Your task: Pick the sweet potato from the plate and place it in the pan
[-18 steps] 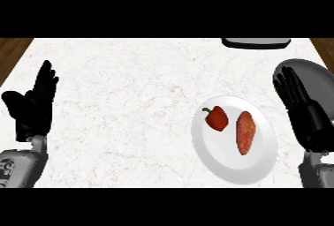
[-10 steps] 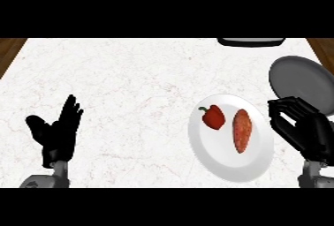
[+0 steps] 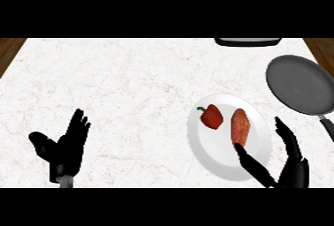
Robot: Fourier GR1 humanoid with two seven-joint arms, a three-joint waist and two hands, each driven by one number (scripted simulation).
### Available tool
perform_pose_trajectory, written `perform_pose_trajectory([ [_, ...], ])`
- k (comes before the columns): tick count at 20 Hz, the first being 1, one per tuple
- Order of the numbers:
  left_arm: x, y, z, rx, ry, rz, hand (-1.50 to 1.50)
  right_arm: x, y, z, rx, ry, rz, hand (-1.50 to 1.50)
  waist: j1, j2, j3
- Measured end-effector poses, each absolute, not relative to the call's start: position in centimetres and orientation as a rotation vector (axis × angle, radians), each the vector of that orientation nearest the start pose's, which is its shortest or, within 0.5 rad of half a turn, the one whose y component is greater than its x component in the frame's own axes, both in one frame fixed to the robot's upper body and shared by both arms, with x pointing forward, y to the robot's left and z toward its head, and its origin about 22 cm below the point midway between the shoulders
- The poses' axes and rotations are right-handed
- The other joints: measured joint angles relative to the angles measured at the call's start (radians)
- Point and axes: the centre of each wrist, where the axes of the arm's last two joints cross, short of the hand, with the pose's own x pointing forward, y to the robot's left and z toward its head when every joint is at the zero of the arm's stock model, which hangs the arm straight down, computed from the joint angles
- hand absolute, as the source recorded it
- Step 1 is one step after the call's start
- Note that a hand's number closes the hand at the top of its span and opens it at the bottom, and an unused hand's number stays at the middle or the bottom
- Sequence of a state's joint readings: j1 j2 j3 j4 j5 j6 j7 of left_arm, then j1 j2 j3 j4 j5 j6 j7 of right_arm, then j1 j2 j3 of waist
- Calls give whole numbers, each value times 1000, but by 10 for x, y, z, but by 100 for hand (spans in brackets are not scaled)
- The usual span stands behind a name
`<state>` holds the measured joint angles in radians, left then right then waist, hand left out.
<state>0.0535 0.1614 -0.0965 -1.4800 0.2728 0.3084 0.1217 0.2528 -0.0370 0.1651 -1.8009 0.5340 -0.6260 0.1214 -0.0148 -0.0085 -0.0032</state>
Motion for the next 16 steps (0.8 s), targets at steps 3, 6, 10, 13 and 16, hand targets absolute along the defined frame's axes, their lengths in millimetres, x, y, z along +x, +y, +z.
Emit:
perform_pose_trajectory([
  [3,226,249,-29,102,-1273,267,0,173,-199,6,-944,-1496,-58,-150,6,3,2],
  [6,224,250,-29,91,-1281,266,0,178,-196,25,-1021,-1430,-34,-150,12,5,3],
  [10,226,250,-31,76,-1284,259,0,204,-193,55,-1077,-1320,0,-150,20,6,4],
  [13,227,247,-31,78,-1285,258,0,221,-196,74,-1076,-1197,75,-150,23,7,5],
  [16,228,247,-28,75,-1285,252,0,235,-201,79,-1049,-1033,214,-150,31,10,4],
])
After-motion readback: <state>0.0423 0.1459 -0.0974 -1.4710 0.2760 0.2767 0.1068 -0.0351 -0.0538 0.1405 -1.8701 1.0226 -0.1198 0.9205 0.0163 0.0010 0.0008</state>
